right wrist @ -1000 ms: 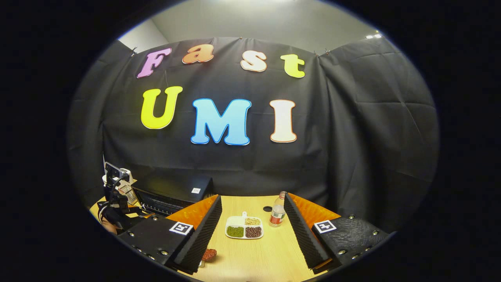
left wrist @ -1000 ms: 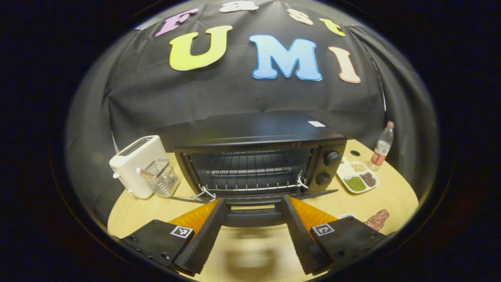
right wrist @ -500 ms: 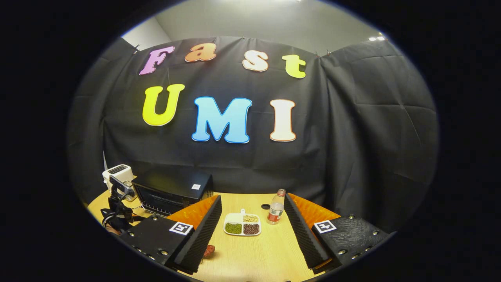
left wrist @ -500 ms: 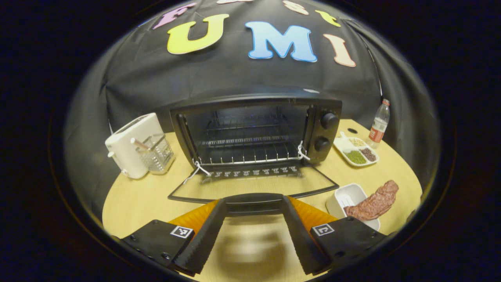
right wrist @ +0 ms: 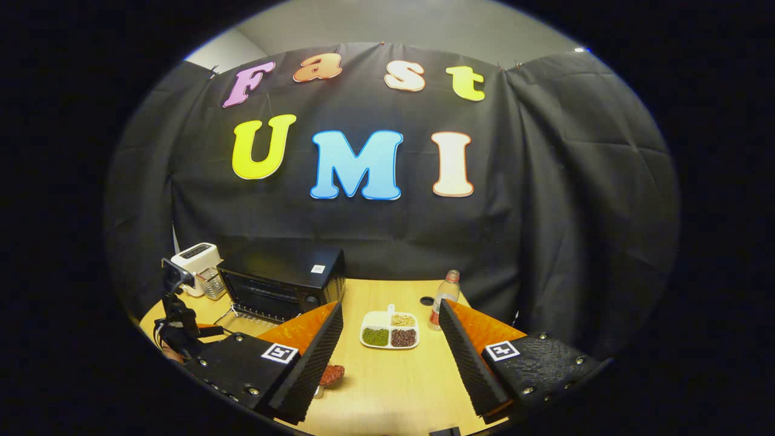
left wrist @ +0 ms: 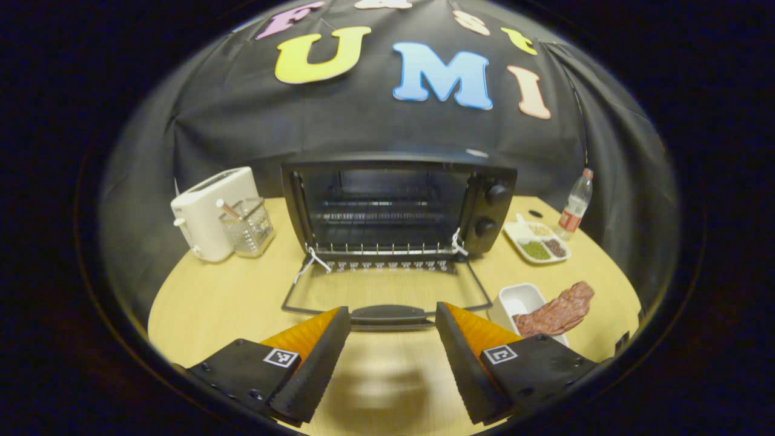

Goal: Open the electric oven with the left hand, put the food in, and close the electric oven.

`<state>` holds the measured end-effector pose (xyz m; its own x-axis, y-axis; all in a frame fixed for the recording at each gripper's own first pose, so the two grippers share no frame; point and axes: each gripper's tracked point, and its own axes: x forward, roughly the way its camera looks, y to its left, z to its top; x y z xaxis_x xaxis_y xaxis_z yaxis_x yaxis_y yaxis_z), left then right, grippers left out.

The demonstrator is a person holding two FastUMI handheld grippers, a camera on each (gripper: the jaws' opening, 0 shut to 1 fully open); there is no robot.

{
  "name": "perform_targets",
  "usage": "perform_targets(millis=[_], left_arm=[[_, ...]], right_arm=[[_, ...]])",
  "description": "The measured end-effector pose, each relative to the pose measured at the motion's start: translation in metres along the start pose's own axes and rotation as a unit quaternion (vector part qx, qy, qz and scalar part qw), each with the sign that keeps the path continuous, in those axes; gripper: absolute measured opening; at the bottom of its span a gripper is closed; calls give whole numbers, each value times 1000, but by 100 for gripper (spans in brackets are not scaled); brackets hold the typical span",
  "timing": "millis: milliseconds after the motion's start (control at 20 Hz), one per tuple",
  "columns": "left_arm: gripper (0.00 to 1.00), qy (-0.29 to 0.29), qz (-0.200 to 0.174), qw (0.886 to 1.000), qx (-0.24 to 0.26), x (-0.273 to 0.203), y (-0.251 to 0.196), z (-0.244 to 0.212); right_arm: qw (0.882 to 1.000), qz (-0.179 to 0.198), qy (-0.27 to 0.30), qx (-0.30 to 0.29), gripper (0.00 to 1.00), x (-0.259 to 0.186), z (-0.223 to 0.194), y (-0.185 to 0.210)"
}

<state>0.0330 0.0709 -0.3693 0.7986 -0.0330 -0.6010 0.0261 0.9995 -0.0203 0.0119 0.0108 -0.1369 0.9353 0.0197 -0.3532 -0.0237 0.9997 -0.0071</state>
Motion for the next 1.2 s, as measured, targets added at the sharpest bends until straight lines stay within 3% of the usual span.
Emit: perform_targets(millis=[250, 300, 350, 600, 850, 1200], left_arm=[[93, -106, 18, 994, 5, -83, 2, 96], [92, -128, 24, 991, 6, -99, 1, 112], [98, -148, 29, 989, 8, -115, 1, 130], [96, -201, 48, 978, 0, -175, -10, 179], [96, -224, 47, 973, -4, -205, -28, 193], [97, -202, 101, 974, -20, -214, -18, 182]], right_arm=[[991, 79, 97, 50, 96, 32, -64, 20], [987, 97, 115, 56, 97, 36, -75, 24], [984, 110, 129, 62, 98, 41, -86, 26], [958, 175, 208, 92, 98, 73, -154, 46], [924, 230, 268, 143, 96, 96, -211, 66], [863, 296, 336, 234, 85, 112, -238, 90]])
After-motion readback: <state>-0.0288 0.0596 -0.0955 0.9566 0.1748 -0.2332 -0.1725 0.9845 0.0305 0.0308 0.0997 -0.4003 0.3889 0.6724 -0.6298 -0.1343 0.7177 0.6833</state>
